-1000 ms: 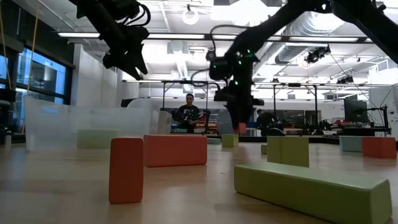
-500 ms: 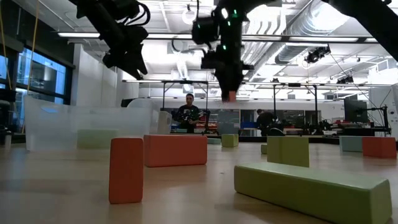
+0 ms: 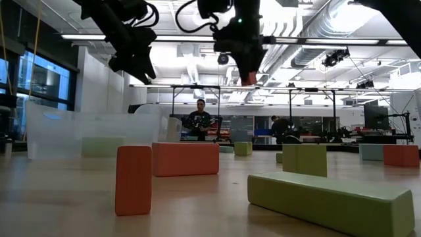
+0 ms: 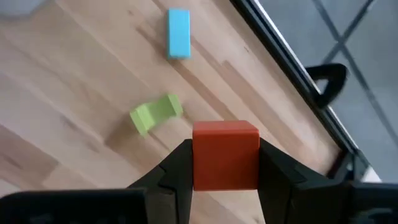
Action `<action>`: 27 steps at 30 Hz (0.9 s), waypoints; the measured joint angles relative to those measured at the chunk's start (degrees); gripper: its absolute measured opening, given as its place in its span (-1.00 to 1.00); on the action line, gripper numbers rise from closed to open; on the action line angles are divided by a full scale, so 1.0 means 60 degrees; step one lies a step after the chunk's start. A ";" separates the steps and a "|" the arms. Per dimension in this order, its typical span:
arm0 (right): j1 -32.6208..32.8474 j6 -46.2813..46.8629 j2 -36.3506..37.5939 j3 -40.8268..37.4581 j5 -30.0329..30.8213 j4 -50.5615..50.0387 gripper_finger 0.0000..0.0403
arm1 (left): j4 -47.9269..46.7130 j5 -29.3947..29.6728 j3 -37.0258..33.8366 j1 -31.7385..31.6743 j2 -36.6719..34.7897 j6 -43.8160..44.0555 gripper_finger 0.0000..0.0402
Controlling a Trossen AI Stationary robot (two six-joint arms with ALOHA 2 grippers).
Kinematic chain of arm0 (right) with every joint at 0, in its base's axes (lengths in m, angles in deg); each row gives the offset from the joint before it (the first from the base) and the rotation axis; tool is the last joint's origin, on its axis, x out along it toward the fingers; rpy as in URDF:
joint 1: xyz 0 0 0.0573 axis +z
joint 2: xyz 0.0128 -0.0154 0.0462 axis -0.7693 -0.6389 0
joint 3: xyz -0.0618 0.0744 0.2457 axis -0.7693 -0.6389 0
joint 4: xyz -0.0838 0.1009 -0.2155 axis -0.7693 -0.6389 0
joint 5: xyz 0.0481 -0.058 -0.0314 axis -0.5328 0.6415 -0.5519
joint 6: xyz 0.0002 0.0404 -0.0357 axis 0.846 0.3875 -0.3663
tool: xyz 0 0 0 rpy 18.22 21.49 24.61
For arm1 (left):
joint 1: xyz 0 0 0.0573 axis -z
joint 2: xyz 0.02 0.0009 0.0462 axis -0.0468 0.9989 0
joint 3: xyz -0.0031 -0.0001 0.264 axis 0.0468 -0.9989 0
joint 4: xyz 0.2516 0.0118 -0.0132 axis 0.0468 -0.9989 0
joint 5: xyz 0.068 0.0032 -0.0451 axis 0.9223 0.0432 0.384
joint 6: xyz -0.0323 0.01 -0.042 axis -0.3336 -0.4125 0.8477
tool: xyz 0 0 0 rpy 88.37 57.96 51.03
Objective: Sort & place blocks by color
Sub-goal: Put the orange block into the right transparent bin
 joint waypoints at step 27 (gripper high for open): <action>0.2412 0.1907 0.1643 -0.0018 0.2157 -0.0055 -0.44 | -0.0355 -0.0004 0.0002 0.0000 0.0000 -0.0335 -0.21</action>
